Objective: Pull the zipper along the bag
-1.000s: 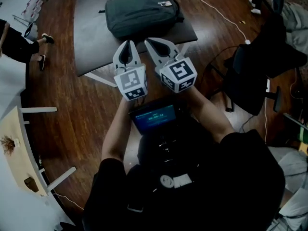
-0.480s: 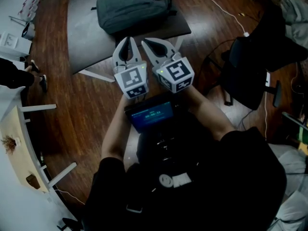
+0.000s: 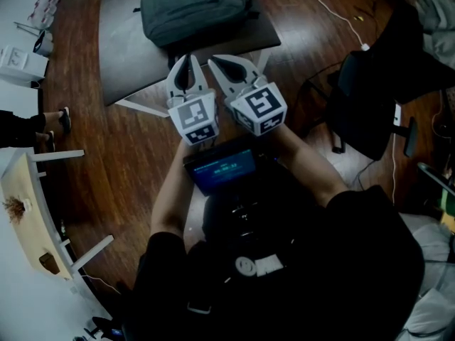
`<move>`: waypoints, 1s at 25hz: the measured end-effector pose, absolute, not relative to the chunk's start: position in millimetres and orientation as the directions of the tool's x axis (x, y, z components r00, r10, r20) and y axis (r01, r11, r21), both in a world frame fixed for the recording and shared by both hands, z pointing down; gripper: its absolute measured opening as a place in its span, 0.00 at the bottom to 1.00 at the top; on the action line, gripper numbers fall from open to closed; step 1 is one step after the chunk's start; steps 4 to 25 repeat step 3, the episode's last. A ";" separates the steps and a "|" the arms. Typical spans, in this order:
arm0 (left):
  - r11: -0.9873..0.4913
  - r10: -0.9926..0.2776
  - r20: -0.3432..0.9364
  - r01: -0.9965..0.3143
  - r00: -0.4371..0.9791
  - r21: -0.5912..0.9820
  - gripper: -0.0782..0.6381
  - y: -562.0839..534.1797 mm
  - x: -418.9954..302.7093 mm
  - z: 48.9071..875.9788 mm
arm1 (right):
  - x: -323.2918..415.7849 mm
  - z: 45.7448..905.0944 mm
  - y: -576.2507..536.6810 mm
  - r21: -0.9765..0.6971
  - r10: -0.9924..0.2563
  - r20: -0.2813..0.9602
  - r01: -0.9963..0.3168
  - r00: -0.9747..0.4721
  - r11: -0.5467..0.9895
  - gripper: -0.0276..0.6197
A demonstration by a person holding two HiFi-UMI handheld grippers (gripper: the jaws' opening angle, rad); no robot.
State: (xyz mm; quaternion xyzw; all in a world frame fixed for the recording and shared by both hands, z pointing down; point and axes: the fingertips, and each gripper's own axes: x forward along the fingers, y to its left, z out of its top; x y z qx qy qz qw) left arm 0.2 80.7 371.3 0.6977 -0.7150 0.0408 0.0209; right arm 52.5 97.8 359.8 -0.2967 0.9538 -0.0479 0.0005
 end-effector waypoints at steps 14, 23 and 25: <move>0.024 -0.996 0.091 -0.999 -0.027 -0.029 0.12 80.4 2.6 374.4 | 56.5 362.2 95.6 -0.089 -0.570 0.023 -0.570 -0.821 0.817 0.05; 0.024 -0.996 0.091 -0.999 -0.027 -0.029 0.12 80.4 2.6 374.4 | 56.5 362.2 95.6 -0.089 -0.570 0.023 -0.570 -0.821 0.817 0.05; 0.024 -0.996 0.091 -0.999 -0.027 -0.029 0.12 80.4 2.6 374.4 | 56.5 362.2 95.6 -0.089 -0.570 0.023 -0.570 -0.821 0.817 0.05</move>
